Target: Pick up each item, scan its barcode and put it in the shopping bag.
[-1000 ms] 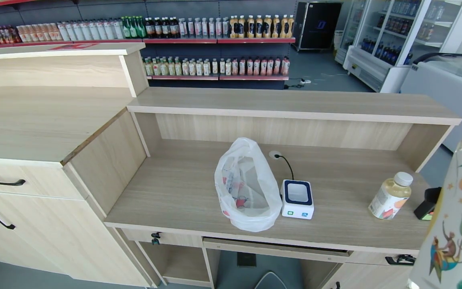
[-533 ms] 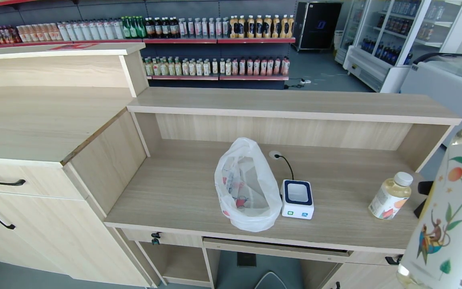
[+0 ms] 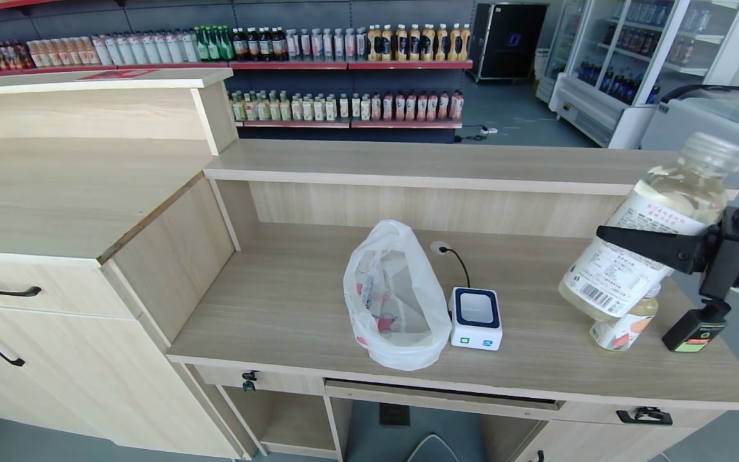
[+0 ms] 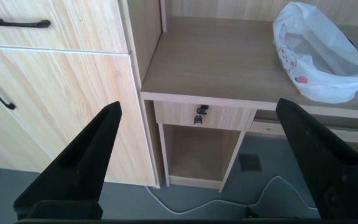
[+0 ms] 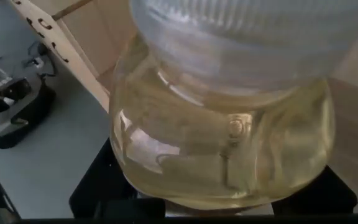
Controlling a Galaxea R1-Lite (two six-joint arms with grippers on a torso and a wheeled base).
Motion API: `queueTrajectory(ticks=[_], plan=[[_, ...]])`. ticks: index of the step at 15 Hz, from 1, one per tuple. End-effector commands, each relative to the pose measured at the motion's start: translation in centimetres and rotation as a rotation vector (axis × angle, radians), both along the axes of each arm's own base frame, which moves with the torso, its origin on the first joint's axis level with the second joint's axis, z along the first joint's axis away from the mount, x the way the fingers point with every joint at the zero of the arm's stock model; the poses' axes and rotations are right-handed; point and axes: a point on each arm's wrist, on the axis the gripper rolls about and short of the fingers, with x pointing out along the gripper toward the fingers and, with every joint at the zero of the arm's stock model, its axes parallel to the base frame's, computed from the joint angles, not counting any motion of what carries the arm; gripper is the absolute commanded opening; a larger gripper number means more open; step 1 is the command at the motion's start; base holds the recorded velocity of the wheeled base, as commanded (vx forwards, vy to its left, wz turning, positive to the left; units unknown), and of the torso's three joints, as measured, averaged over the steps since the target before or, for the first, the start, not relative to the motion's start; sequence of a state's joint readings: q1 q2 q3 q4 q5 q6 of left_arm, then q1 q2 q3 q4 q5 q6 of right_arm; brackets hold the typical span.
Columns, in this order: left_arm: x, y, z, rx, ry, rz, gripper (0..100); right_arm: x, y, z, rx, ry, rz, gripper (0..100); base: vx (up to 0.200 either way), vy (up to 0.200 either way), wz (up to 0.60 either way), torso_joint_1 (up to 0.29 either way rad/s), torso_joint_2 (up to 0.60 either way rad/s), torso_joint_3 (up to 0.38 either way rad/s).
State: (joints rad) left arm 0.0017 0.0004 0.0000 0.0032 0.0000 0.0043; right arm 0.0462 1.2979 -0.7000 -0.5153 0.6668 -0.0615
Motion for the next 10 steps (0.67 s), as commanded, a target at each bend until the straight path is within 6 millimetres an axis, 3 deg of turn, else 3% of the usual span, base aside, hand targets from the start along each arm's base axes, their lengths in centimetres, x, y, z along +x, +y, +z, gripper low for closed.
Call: queueTrajectory(ticks=[1, 4, 10], plan=[[0.0, 0.0, 0.0, 0.0, -0.001, 0.0, 100, 5.4, -3.5, -5.6, -0.193, 0.013, -0.173, 0, 0.0, 0.0, 0.0, 0.0, 0.0, 0.0], [0.0, 0.0, 0.0, 0.0, -0.001, 0.0, 100, 5.9, -7.8, -7.9, -0.575, -0.135, -0.238, 0, 0.0, 0.0, 0.0, 0.0, 0.0, 0.0], [0.0, 0.0, 0.0, 0.0, -0.001, 0.0, 100, 6.0, -9.6, -7.4, -0.774, -0.274, -0.264, 0, 0.0, 0.0, 0.0, 0.0, 0.0, 0.0]])
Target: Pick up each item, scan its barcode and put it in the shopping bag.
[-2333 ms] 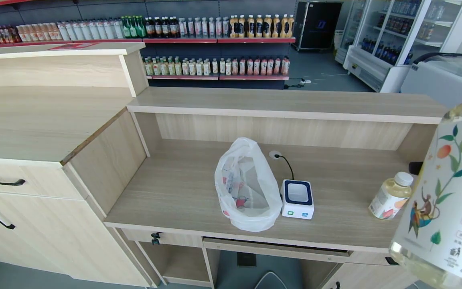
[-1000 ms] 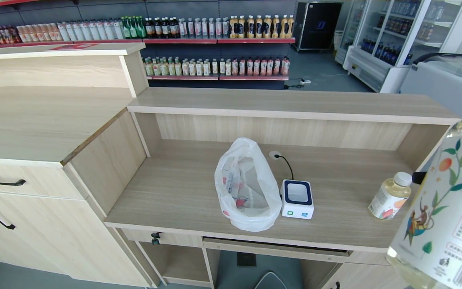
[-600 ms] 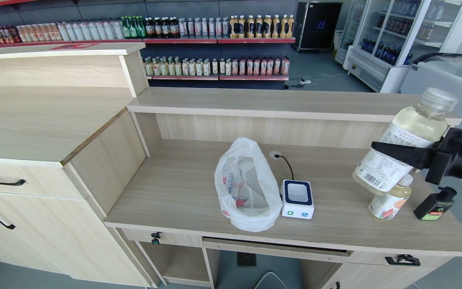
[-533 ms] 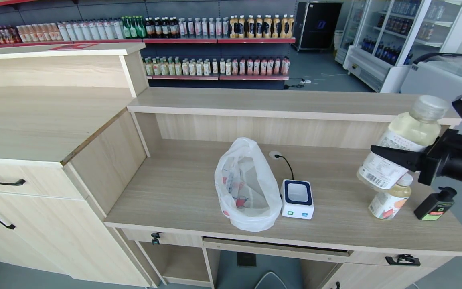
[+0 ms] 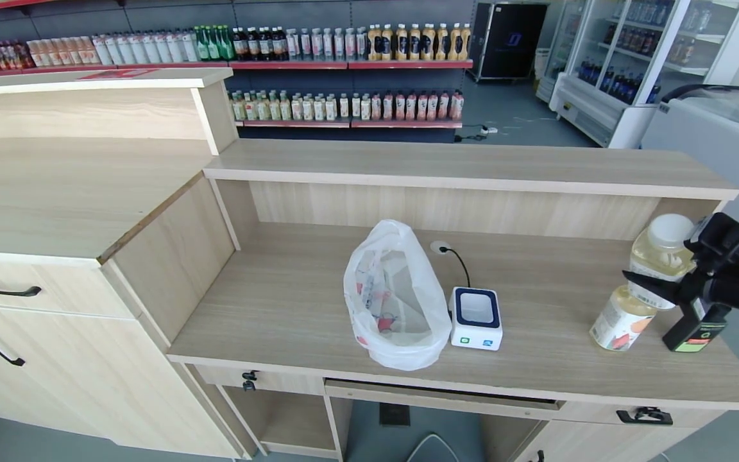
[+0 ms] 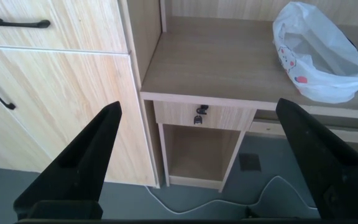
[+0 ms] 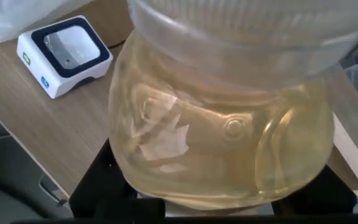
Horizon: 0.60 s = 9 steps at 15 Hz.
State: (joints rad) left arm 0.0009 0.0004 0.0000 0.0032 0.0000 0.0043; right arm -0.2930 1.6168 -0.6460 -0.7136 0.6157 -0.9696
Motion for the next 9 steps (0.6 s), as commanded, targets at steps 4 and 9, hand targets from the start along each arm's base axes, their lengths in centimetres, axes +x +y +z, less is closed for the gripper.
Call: queueTrajectory(ticks=[4, 9], plan=[[0.0, 0.0, 0.0, 0.0, -0.001, 0.001, 100, 0.3, -1.0, -0.5, -0.078, -0.024, -0.015, 0, 0.0, 0.0, 0.45, 0.001, 0.0, 0.003], [0.0, 0.0, 0.0, -0.001, -0.001, 0.001, 100, 2.8, -0.4, -2.2, -0.101, -0.089, 0.066, 0, 0.0, 0.0, 0.36, 0.003, 0.0, 0.002]])
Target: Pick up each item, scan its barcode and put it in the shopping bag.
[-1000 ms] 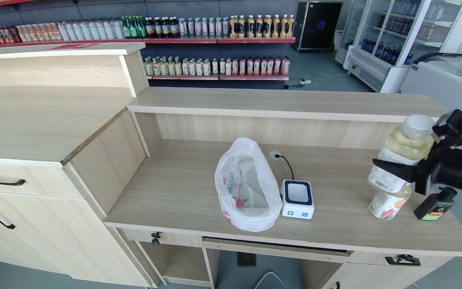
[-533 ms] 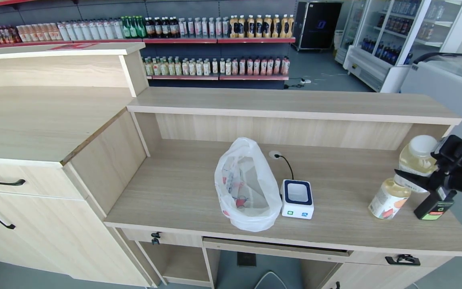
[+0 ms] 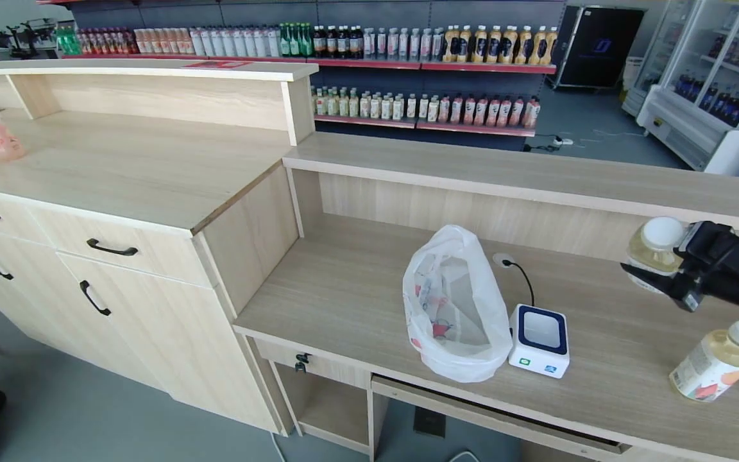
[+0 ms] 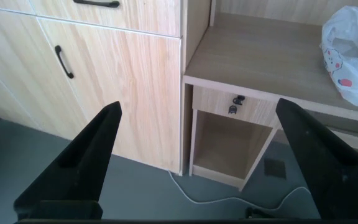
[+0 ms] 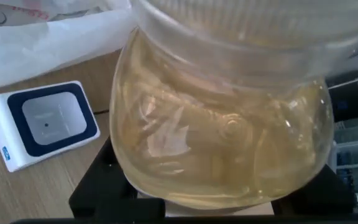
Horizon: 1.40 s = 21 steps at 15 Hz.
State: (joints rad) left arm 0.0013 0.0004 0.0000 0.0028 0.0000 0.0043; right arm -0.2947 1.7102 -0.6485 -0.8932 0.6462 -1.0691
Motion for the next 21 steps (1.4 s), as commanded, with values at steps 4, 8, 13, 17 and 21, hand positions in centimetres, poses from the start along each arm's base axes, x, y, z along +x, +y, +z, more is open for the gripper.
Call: queueTrajectory(ticks=[4, 8, 13, 17, 21], plan=[[0.0, 0.0, 0.0, 0.0, 0.0, 0.0, 100, 2.7, 0.1, -4.2, -0.069, -0.002, 0.155, 0, 0.0, 0.0, 0.0, 0.0, 0.0, 0.0], [0.0, 0.0, 0.0, -0.001, -0.002, 0.0, 100, 3.0, 0.0, -5.7, -0.102, 0.006, 0.192, 0, 0.0, 0.0, 0.0, 0.0, 0.0, 0.0], [0.0, 0.0, 0.0, 0.0, 0.0, 0.0, 100, 3.4, 0.1, -7.7, -0.15, -0.004, 0.299, 0, 0.0, 0.0, 0.0, 0.0, 0.0, 0.0], [0.0, 0.0, 0.0, 0.0, 0.0, 0.0, 100, 3.6, -0.1, -8.3, -0.149, 0.01, 0.303, 0, 0.0, 0.0, 0.0, 0.0, 0.0, 0.0], [0.0, 0.0, 0.0, 0.0, 0.0, 0.0, 100, 4.0, -0.2, -8.7, -0.157, -0.016, 0.303, 0, 0.0, 0.0, 0.0, 0.0, 0.0, 0.0]])
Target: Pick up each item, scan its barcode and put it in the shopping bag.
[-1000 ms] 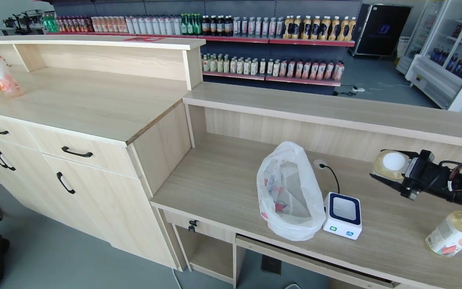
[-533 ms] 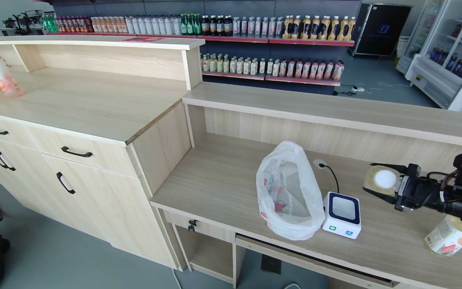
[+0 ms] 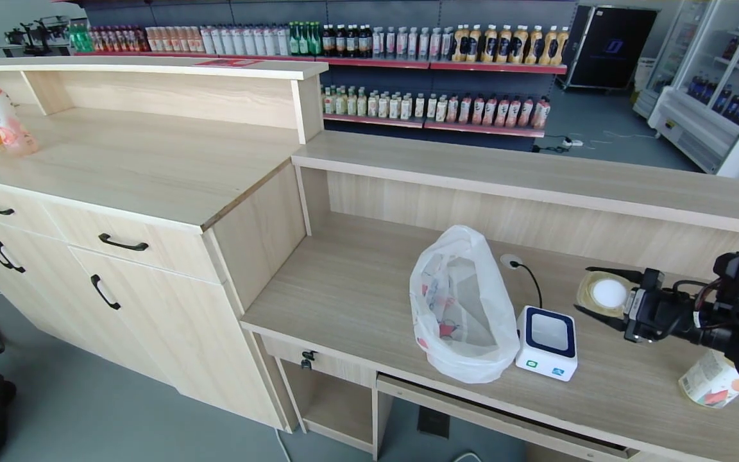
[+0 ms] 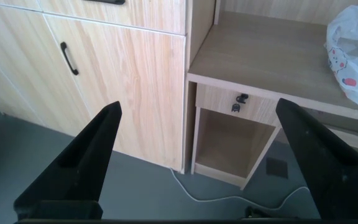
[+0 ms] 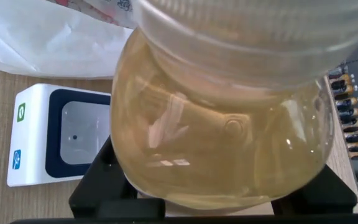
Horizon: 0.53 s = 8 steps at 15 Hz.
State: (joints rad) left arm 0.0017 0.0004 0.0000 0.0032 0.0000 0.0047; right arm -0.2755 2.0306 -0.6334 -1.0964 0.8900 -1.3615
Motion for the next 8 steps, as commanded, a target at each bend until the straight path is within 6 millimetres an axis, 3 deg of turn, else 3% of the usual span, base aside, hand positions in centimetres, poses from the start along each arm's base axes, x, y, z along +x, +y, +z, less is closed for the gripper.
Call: queueTrajectory(ticks=[1, 8], plan=[[0.0, 0.0, 0.0, 0.0, -0.001, 0.0, 100, 0.2, 0.0, -0.5, 0.004, 0.01, 0.005, 0, 0.0, 0.0, 0.0, 0.0, 0.0, 0.0], [0.0, 0.0, 0.0, 0.0, -0.001, 0.0, 100, 0.4, 0.1, -1.7, 0.024, 0.044, 0.039, 0, 0.0, 0.0, 0.0, 0.0, 0.0, 0.0]])
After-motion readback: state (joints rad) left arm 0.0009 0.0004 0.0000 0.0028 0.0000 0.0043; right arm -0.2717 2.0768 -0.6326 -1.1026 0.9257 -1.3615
